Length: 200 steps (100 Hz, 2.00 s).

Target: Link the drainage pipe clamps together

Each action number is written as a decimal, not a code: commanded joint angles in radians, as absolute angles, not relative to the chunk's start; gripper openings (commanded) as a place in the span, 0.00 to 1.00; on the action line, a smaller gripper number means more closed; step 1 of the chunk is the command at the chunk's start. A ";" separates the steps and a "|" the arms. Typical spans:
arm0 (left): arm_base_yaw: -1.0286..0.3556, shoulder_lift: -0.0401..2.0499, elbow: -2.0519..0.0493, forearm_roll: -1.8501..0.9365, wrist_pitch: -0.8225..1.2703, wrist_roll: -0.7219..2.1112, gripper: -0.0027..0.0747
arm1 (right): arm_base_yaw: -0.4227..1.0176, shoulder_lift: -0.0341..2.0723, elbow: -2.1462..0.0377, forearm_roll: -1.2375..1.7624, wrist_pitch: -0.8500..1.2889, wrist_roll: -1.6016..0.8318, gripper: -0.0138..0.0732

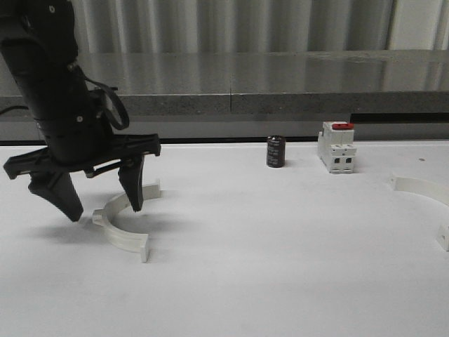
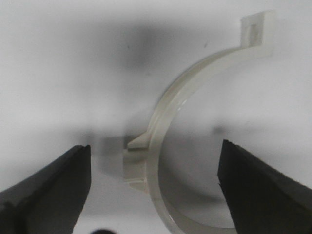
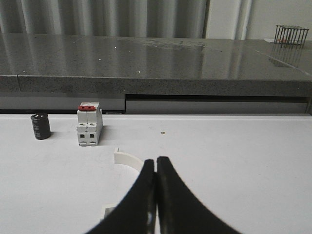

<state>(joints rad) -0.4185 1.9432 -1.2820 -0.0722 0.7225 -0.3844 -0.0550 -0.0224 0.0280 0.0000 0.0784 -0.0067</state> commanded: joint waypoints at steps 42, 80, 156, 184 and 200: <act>-0.421 1.532 -1.282 0.097 0.727 -0.235 0.01 | -0.059 -0.030 0.010 0.000 -0.011 -0.017 0.08; -0.243 1.254 -1.080 0.080 0.770 -0.095 0.01 | -0.059 -0.030 0.010 0.000 -0.011 -0.017 0.08; -0.178 0.485 -0.637 -0.021 0.838 -0.044 0.01 | -0.058 -0.030 0.008 0.000 -0.017 -0.017 0.08; -0.178 0.315 -0.561 -0.025 0.852 -0.046 0.01 | -0.051 0.055 -0.181 0.000 0.196 -0.017 0.08; -0.178 0.310 -0.561 -0.015 0.852 -0.046 0.01 | -0.051 0.206 -0.352 0.000 0.382 -0.021 0.08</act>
